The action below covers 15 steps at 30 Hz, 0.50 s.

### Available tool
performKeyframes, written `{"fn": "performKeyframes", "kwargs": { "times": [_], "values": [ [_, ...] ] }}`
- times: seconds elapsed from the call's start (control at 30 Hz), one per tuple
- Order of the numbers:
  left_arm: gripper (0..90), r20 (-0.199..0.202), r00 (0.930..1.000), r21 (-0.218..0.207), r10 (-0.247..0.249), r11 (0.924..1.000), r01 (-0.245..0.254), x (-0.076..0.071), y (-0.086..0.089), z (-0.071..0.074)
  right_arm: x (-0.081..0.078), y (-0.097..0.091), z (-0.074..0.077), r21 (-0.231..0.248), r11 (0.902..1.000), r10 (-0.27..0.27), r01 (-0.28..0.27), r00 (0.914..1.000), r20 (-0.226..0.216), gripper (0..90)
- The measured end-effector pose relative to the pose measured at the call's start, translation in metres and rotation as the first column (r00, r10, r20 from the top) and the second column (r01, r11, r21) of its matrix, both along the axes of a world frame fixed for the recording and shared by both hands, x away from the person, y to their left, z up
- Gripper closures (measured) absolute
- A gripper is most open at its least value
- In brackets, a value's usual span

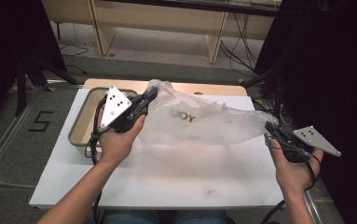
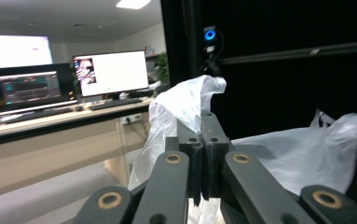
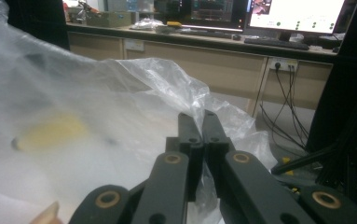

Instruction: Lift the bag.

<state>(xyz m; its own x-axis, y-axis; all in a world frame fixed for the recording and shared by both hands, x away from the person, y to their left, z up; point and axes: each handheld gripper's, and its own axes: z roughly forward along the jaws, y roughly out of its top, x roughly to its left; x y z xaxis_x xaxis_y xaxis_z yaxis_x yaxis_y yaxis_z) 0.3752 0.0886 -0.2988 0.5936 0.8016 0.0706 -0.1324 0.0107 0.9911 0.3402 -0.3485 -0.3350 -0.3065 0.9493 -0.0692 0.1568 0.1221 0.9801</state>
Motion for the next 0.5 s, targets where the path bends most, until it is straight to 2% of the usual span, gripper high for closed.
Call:
{"fn": "performKeyframes", "kwargs": {
  "times": [0.27, 0.5],
  "values": [
    [89.1, -0.03, 0.9986, 0.034, 0.044, 0.9985, -0.043, 0.018, 0.001, -0.011, 0.017, 0.011, -0.009, -0.013, 0.9999, -0.008, 0.008, 1.0, -0.006, 90.0],
    [89.1, -0.084, 0.9931, 0.05, 0.081, 0.9958, -0.077, 0.037, 0.003, -0.024, 0.038, 0.019, -0.017, -0.01, 0.9997, -0.021, 0.021, 0.9996, -0.016, 89.9]
  ]
}}
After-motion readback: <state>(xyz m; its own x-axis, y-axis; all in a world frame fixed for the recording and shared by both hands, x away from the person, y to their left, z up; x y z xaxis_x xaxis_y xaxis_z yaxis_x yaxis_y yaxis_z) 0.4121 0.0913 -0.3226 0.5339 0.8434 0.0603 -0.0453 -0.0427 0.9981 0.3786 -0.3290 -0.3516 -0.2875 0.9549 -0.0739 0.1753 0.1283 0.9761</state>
